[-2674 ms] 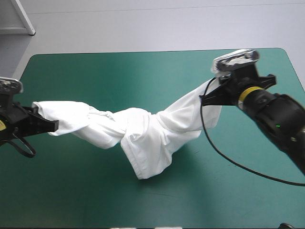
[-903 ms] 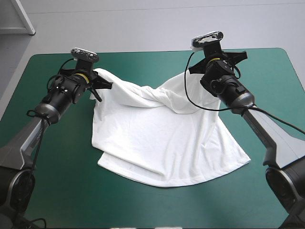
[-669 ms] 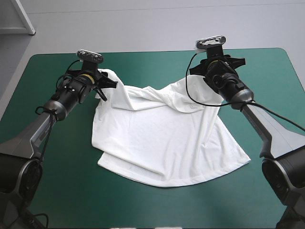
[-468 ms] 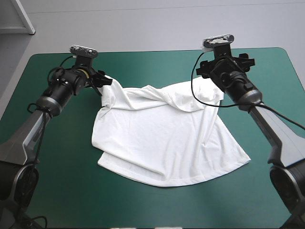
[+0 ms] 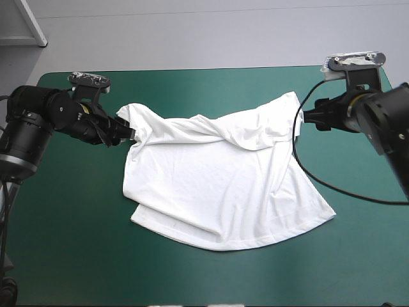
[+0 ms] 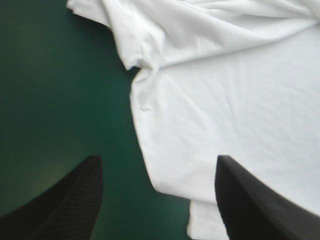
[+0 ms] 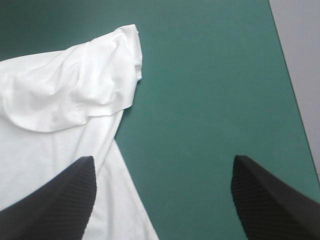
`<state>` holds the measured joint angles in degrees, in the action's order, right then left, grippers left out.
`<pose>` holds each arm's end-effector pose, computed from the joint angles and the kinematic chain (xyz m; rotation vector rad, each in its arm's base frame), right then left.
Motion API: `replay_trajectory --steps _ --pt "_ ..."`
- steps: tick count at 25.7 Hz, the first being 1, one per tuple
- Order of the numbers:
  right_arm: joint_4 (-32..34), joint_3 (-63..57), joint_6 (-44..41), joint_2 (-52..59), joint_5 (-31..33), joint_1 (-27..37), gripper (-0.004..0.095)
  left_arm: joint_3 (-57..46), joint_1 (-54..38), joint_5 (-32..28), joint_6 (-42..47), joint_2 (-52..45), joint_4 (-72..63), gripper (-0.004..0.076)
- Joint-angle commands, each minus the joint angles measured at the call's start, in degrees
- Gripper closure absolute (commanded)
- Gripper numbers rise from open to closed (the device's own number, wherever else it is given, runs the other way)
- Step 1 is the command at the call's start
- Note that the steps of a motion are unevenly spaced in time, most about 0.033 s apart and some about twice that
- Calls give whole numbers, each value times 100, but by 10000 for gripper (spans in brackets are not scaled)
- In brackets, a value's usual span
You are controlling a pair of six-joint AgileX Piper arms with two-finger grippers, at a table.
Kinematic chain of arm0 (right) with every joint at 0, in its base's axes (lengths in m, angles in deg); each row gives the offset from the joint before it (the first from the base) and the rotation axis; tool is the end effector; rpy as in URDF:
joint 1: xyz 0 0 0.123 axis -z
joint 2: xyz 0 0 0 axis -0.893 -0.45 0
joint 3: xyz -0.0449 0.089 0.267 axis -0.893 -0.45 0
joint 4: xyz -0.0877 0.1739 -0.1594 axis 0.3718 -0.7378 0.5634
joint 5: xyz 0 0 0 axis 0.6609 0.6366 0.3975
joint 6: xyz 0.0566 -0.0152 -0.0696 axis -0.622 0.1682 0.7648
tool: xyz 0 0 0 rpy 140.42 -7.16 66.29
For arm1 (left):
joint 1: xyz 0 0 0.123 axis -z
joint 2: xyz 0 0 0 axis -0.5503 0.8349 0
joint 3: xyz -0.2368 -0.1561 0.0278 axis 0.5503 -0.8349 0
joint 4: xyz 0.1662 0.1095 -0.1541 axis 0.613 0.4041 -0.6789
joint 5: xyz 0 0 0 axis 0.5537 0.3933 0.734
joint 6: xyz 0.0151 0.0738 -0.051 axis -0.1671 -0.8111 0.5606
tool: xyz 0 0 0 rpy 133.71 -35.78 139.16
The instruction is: Fold the cloth
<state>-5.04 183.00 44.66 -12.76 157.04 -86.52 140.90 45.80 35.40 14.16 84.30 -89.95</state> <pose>0.2341 0.0628 0.4697 -0.0706 2.2912 -0.1606 0.2795 -0.0636 0.4127 0.3478 2.5510 -0.0911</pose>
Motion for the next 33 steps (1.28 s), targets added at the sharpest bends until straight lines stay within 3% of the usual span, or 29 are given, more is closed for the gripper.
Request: replay_trajectory --steps 1,11,17,27,33 --pt "-411 -211 390 712 26 14 277 -304 3 258 -38 -571 -445 251" --pt "-901 -2167 322 2010 26 14 278 -2378 3 68 -211 -1204 -540 251" --pt "-1076 -2858 281 2369 26 14 278 -3495 3 -1043 -720 -1168 -1039 251" --pt "-1192 -3014 281 2412 26 14 278 -3784 340 -1728 -972 -373 -1151 251" --pt "-1192 -3014 281 2412 26 14 278 -3799 1049 -2027 -4 170 -353 251"
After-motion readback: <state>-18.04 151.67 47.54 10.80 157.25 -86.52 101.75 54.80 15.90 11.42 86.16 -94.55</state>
